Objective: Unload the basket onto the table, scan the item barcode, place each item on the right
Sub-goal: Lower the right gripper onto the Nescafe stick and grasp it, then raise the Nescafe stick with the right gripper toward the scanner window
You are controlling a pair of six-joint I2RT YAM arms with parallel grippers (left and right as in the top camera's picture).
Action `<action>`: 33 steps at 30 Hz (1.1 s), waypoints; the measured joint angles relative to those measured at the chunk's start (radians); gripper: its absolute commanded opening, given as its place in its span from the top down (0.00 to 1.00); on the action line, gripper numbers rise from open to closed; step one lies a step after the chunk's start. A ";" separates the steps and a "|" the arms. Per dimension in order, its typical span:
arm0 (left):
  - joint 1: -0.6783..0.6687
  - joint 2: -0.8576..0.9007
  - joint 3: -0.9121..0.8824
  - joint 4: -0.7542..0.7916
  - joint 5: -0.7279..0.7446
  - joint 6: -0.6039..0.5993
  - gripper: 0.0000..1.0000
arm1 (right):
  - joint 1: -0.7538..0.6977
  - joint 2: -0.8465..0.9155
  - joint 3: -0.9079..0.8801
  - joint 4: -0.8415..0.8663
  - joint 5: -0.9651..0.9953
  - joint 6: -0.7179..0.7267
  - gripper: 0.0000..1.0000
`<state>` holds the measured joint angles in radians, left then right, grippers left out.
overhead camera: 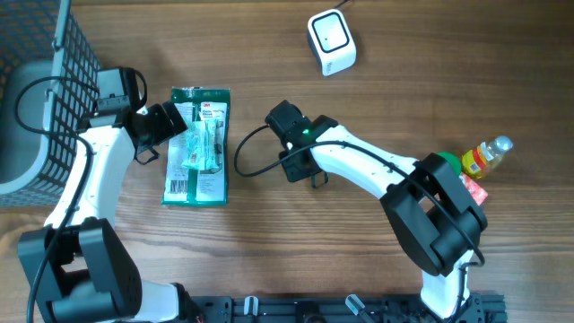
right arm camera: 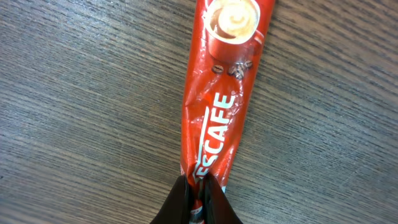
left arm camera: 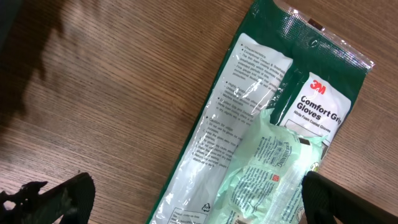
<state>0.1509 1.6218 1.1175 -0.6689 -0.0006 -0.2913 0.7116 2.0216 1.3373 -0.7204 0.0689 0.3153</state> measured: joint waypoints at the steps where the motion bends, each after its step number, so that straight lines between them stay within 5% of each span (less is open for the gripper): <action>1: 0.000 0.000 0.000 0.000 0.000 0.000 0.00 | -0.004 -0.002 0.000 0.000 -0.010 0.000 0.96; 5: 0.000 0.000 0.000 0.000 0.000 0.000 0.00 | -0.053 -0.027 -0.002 0.003 -0.158 -0.035 0.96; 13: 0.000 0.000 0.000 0.000 0.000 0.000 0.00 | -0.265 -0.121 -0.002 0.056 -0.981 -0.328 0.96; 20: 0.000 0.000 0.000 0.000 0.000 0.000 0.00 | -0.272 -0.122 -0.006 0.237 -1.442 -0.436 0.96; 26: 0.000 0.000 0.000 0.000 0.000 0.000 0.00 | -0.272 -0.122 -0.006 0.294 -1.604 -0.387 0.96; 33: 0.000 0.000 0.000 0.001 0.000 0.000 0.00 | -0.272 -0.122 -0.007 0.460 -1.629 -0.171 0.96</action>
<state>0.1509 1.6218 1.1175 -0.6682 -0.0006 -0.2913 0.4397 1.8996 1.3304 -0.2607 -1.5597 0.1444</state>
